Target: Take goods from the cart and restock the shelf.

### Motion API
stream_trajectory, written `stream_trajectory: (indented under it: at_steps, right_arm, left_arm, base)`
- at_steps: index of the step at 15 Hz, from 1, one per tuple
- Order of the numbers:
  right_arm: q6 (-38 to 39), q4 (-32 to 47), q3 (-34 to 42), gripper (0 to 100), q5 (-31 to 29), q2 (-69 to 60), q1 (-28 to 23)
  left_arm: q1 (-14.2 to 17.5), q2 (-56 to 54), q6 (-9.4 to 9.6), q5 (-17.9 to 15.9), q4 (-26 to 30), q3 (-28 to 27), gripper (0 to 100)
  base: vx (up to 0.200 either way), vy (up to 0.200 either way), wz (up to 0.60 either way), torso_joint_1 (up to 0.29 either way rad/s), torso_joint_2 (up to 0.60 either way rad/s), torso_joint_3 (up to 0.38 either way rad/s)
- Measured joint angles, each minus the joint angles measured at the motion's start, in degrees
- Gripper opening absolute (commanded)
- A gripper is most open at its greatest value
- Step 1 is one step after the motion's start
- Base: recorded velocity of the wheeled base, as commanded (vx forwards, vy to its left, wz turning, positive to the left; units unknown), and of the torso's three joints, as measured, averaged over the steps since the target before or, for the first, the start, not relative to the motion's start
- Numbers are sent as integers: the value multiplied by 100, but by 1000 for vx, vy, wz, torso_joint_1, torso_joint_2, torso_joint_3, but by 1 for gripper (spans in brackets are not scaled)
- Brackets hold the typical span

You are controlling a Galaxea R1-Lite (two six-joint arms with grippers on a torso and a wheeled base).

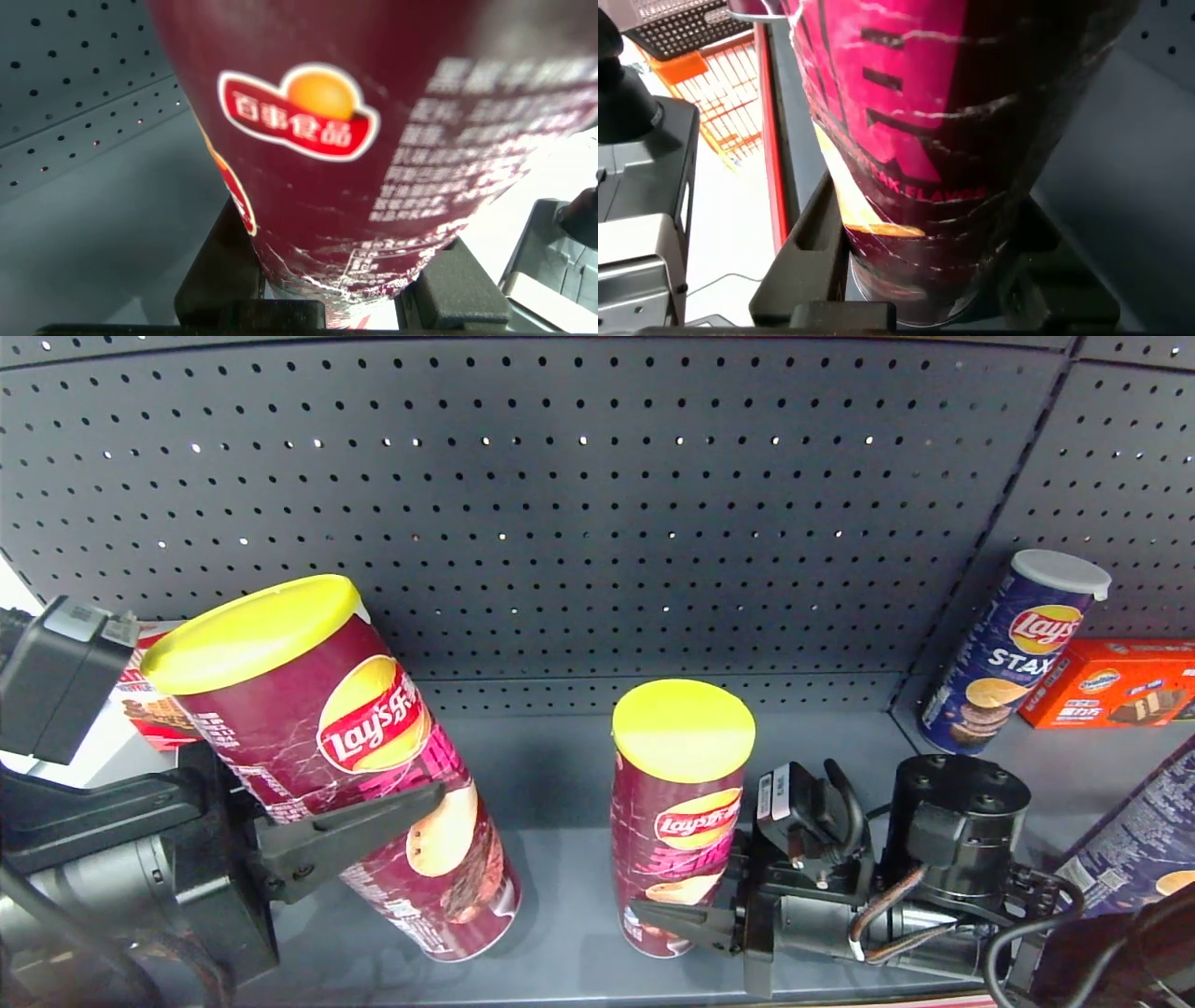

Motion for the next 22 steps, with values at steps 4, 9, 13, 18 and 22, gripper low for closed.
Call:
stream_trajectory:
  at_steps: [4, 9, 13, 18, 22]
  right_arm:
    - [-62, -16, -13, 100, -72, 63, 24]
    - [-73, 2, 88, 100, -312, -151, 29]
    - [-71, 28, 384, 100, -545, -791, 21]
    - [-62, 123, 846, 100, -1098, -2004, -12]
    - [-60, 411, 1323, 100, -1499, -3143, -262]
  left_arm:
    - [0, -5, 0, 11, 0, 22, 0]
    - [-11, -9, 5, 0, -9, 17, 0]
    - [-11, -16, 5, -9, -9, 39, 0]
    - [-9, -22, 2, -6, -11, 83, 0]
    - [-9, -22, -2, 11, -9, 101, 0]
  base:
    - [0, 0, 0, 0, 0, 0]
    - [0, 0, 0, 0, 0, 0]
    - [0, 0, 0, 0, 0, 0]
    - [0, 0, 0, 0, 0, 0]
    - [0, 0, 0, 0, 0, 0]
